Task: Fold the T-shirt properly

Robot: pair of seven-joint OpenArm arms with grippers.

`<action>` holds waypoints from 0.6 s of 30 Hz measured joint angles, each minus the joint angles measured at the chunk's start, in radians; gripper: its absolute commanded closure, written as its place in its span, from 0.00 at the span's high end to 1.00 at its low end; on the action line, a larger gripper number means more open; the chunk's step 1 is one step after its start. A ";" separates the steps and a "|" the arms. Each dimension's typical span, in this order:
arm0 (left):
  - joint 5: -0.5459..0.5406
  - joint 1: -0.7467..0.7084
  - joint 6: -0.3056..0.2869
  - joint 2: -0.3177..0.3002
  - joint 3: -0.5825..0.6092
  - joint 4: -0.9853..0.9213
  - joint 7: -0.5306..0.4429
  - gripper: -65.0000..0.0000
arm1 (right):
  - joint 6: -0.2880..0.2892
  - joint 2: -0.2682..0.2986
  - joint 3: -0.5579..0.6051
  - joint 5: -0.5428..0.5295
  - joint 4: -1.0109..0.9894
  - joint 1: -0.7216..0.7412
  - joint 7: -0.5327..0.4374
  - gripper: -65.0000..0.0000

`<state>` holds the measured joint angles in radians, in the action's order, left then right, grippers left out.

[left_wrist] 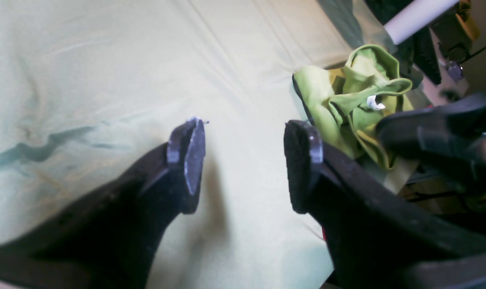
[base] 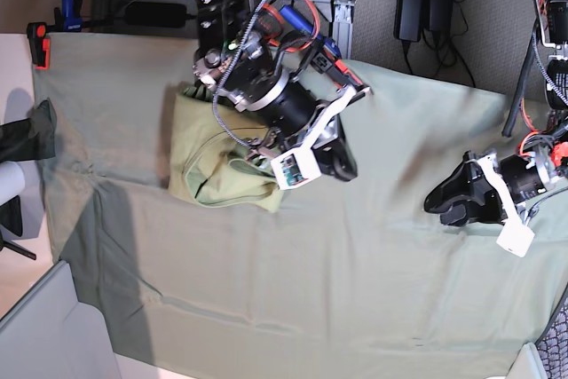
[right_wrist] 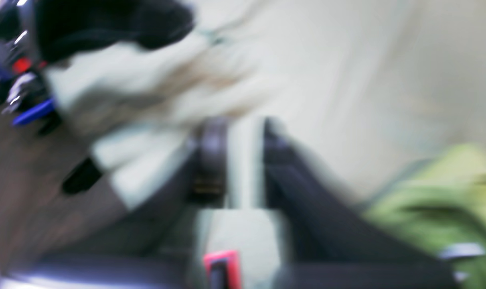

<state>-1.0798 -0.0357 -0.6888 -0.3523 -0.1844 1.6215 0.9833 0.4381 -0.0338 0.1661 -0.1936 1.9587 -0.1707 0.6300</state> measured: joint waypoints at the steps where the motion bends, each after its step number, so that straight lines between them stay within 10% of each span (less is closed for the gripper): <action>1: -0.004 0.000 0.000 0.000 0.000 0.000 0.000 0.54 | 0.000 0.000 -0.023 0.000 0.012 0.005 0.007 0.00; 18: -0.002 0.000 0.000 0.000 0.000 0.000 0.000 0.54 | 0.000 0.143 -0.470 -0.264 0.142 -0.160 0.142 0.00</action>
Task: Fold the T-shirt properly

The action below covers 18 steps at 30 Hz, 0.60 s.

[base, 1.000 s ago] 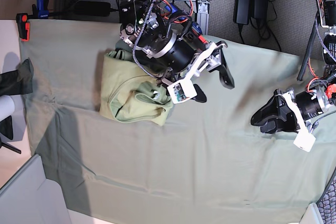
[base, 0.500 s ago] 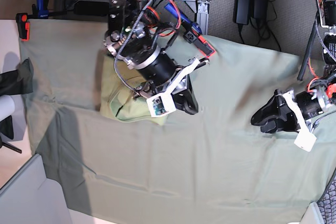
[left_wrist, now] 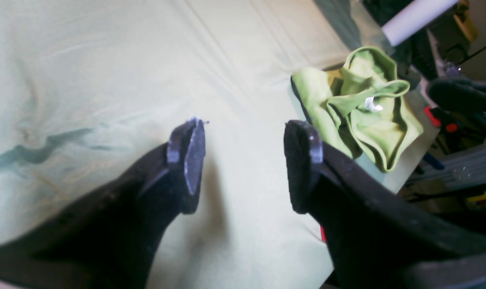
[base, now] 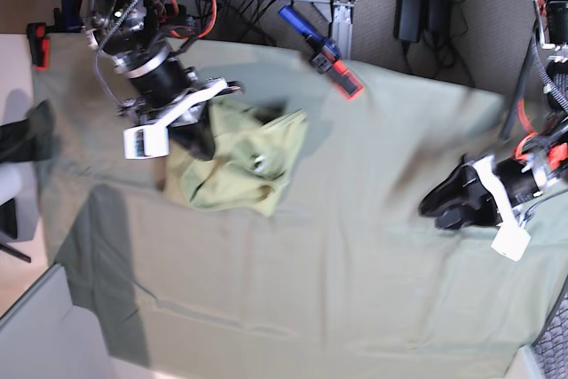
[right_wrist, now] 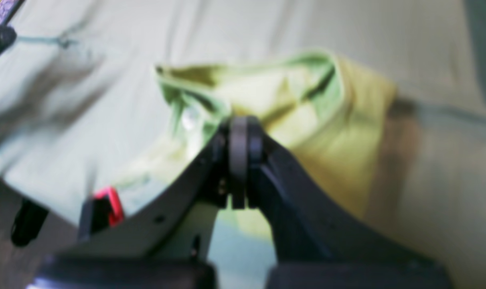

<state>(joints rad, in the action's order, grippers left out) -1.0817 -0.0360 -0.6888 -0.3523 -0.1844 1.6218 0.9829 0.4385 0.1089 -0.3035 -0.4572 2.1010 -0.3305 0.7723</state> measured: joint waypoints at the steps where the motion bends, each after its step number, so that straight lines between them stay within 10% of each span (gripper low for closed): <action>1: 0.000 0.000 0.000 0.000 0.000 0.000 0.000 0.54 | 0.000 0.007 -0.010 -0.010 0.000 -0.016 0.005 0.00; 18: 0.028 -0.045 0.000 0.000 0.000 0.000 -0.003 0.42 | 0.001 -0.001 0.092 0.020 -0.224 0.118 -0.084 0.00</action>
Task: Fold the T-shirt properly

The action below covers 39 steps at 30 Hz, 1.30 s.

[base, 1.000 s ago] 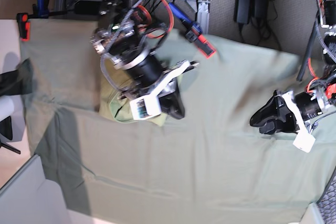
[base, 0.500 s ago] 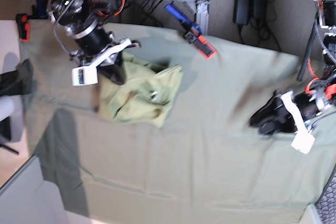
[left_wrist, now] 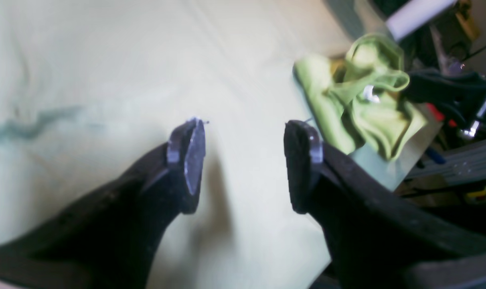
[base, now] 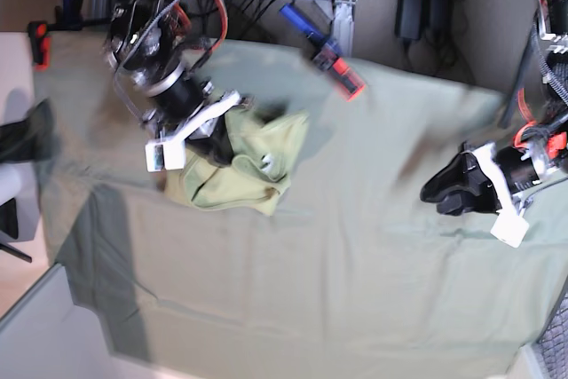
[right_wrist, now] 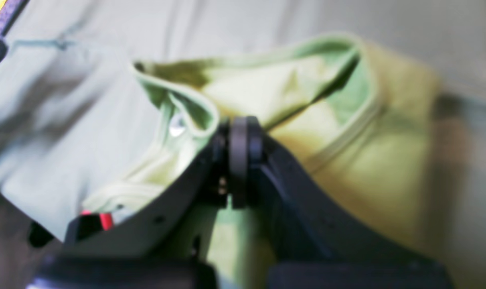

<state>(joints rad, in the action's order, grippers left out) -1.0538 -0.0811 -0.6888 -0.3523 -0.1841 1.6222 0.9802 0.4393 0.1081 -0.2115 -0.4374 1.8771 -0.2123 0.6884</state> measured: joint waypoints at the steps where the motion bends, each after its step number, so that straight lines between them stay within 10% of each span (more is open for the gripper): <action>1: 0.005 -0.008 0.000 0.000 0.000 0.000 0.000 0.36 | 0.000 0.000 0.017 0.000 -0.029 0.023 -0.002 0.00; 18: 0.028 -0.030 0.000 -0.005 0.223 0.090 0.007 0.29 | 0.002 -0.059 0.125 0.098 -0.240 0.327 -0.075 0.00; 23: 0.070 -0.034 0.000 -0.005 0.324 0.187 0.011 0.29 | 0.003 -0.058 0.044 -0.072 -0.109 0.307 0.114 0.00; 39: 0.076 -0.035 0.000 -0.008 0.436 0.291 0.008 0.29 | 0.010 0.022 -0.051 -0.167 -0.044 0.023 0.051 0.00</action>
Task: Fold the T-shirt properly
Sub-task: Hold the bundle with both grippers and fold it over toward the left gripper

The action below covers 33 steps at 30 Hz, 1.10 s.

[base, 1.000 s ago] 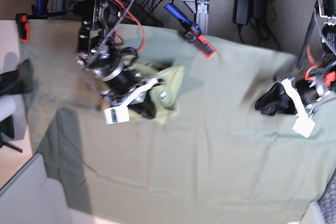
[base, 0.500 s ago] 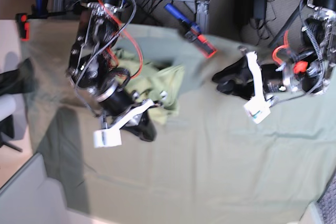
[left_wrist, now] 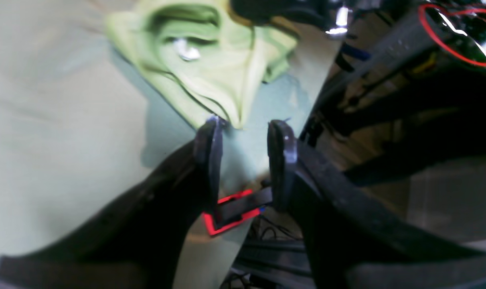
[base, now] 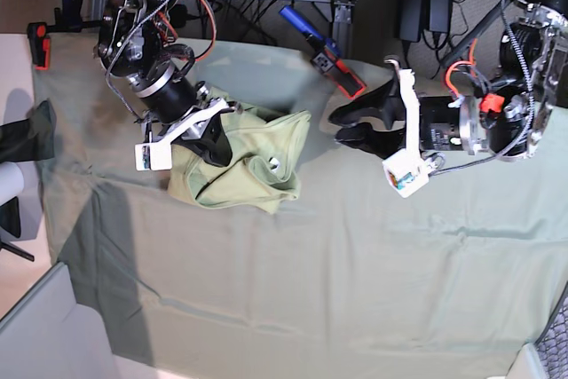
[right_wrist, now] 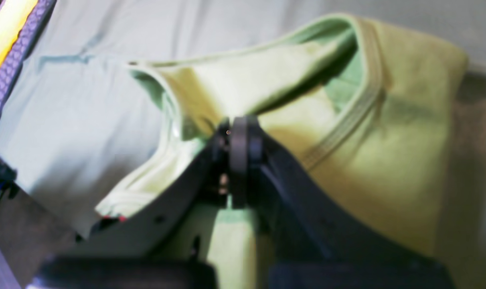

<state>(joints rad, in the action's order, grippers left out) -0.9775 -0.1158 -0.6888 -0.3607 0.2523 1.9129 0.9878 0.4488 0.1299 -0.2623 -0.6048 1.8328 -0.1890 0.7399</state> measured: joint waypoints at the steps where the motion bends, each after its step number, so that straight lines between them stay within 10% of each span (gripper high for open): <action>1: 0.000 0.000 0.000 0.000 0.006 0.000 0.000 0.29 | 0.000 0.000 0.016 0.021 -0.016 0.013 0.000 0.00; 16: 0.014 0.000 0.000 0.006 0.071 0.000 0.000 0.29 | 0.000 -0.072 0.174 0.086 -0.193 0.235 -0.018 0.00; 27: 0.440 0.008 0.000 0.077 0.340 0.000 -0.196 0.29 | 0.000 -0.040 0.072 0.259 -0.210 0.377 -0.034 0.00; 33: 0.582 0.010 0.000 0.161 0.366 -0.014 -0.273 0.06 | 0.000 0.048 0.068 0.306 -0.338 0.389 -0.085 0.00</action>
<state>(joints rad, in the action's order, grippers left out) -0.3958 -0.1062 -0.6891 -0.1997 0.6186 1.8992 0.7151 0.4484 0.1780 -0.1947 -0.2989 1.4944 0.2001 0.6544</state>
